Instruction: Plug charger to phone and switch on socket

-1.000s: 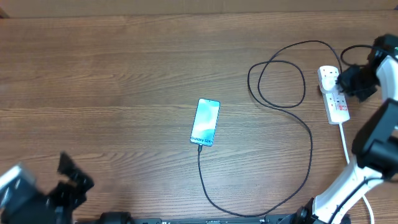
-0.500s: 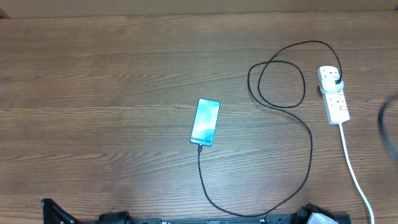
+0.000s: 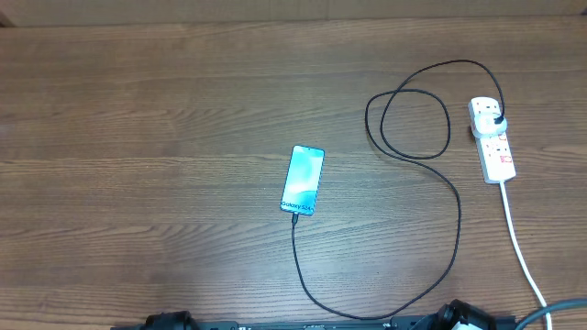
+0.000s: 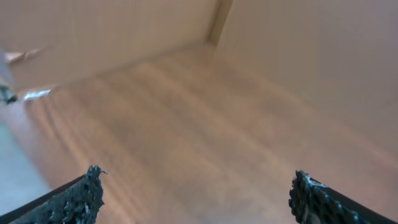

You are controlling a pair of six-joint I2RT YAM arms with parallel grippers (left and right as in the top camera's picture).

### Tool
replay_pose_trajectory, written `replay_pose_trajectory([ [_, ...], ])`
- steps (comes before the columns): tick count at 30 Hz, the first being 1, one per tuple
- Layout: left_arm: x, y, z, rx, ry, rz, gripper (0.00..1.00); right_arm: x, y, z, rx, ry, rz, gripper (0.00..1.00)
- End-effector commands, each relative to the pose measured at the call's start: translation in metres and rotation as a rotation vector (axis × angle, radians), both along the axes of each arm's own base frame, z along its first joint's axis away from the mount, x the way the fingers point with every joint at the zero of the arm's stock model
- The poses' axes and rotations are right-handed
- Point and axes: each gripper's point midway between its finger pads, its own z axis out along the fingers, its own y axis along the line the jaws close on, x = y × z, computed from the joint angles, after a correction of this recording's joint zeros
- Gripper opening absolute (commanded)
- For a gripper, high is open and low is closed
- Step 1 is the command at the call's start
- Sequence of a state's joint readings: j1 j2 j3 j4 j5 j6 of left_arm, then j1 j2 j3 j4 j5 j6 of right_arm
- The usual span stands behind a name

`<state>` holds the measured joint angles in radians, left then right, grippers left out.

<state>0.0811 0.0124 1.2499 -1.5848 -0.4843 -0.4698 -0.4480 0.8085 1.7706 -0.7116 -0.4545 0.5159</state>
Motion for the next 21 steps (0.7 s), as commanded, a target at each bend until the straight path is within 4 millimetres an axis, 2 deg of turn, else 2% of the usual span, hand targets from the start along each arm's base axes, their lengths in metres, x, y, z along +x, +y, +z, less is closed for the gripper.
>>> replay_pose_trajectory([
  [1, -0.001, 0.003, -0.001, -0.005, -0.007, -0.015, 0.99, -0.011, 0.02, -0.003, -0.047, -0.008, 0.086, 0.04],
  [6, 0.001, 0.003, -0.001, -0.005, -0.007, -0.041, 0.99, -0.032, 0.049, -0.002, -0.08, -0.033, 0.223, 0.04],
  [9, 0.001, 0.003, -0.001, -0.005, -0.006, -0.041, 1.0, -0.053, 0.062, 0.0, -0.105, -0.066, 0.271, 0.04],
  [15, 0.001, 0.003, -0.001, -0.005, -0.006, -0.041, 0.99, -0.112, 0.083, 0.003, -0.162, -0.172, 0.279, 0.04],
  [21, 0.001, 0.003, -0.001, -0.006, -0.007, -0.041, 1.0, -0.153, 0.096, 0.002, -0.198, -0.251, 0.289, 0.04],
])
